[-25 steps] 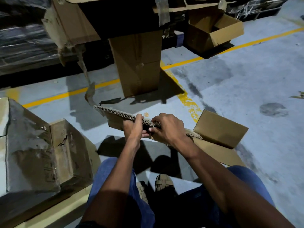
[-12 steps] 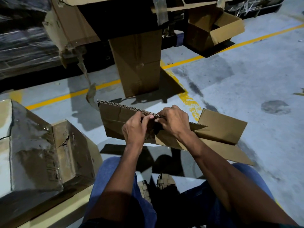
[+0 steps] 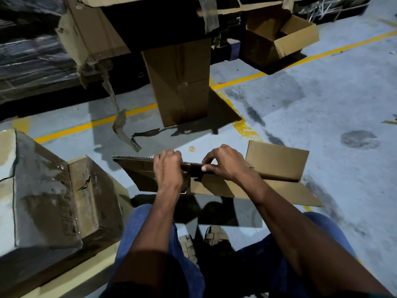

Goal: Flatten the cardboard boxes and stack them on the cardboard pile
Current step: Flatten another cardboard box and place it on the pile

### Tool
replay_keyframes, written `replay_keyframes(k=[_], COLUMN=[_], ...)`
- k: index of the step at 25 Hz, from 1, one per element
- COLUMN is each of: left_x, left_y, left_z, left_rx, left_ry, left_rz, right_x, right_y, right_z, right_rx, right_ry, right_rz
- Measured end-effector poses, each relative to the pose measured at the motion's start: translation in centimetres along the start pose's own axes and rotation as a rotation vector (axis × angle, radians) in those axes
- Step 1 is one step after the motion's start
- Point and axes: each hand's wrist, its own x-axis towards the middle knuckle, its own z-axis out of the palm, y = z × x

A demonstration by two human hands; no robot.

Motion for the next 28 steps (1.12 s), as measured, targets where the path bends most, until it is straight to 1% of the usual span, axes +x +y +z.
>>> replay_keyframes(k=[1,3,5,7,8,10,12,14,16,18,21,23,25,28], left_x=[0.0,0.1,0.1,0.1,0.1,0.1,0.2,0.3,0.5,0.4,-0.2,-0.2,0.0,-0.2], left_y=[-0.2,-0.2,0.0,-0.1,-0.2,-0.4,-0.6,-0.8,-1.0,-1.0,-0.4,-0.5,-0.9,-1.2], left_z=[0.2,0.5,0.8,1.4,1.6,1.7,1.7,1.4,1.1,1.1,1.6,1.9,2.3,3.1], left_rx=[-0.02,-0.048,-0.083,-0.118,-0.133,-0.149,-0.134,-0.065,0.013,0.041,-0.034,-0.101,-0.135,-0.038], left_ry=[-0.007,-0.006,-0.028,-0.042,-0.045,-0.06,-0.084,-0.123,-0.221,-0.34,-0.51,-0.606,-0.638,-0.633], left_rz=[-0.017,-0.021,-0.042,-0.082,-0.103,-0.135,-0.144,-0.154,-0.161,-0.148,-0.078,-0.065,-0.068,0.0], right_x=[-0.1,-0.8,-1.4,-2.1,-2.3,-2.4,-1.9,-1.1,-0.7,-0.6,-0.5,-0.4,-0.5,-0.4], right_y=[0.5,1.5,2.4,3.0,3.2,3.5,3.9,4.2,4.1,3.7,3.1,3.2,3.5,3.8], right_z=[0.0,-0.1,0.1,0.8,1.3,2.2,2.4,1.8,1.5,2.0,3.7,4.2,4.2,3.9], right_rx=[-0.028,-0.187,-0.351,-0.451,-0.48,-0.503,-0.444,-0.352,-0.328,-0.342,-0.397,-0.378,-0.335,-0.26], right_ry=[-0.084,-0.222,-0.338,-0.384,-0.359,-0.242,-0.118,-0.071,-0.077,-0.082,-0.136,-0.145,-0.136,-0.169], right_rz=[-0.017,0.006,0.12,0.193,0.196,0.16,0.127,0.109,0.094,0.055,0.021,0.034,0.044,0.069])
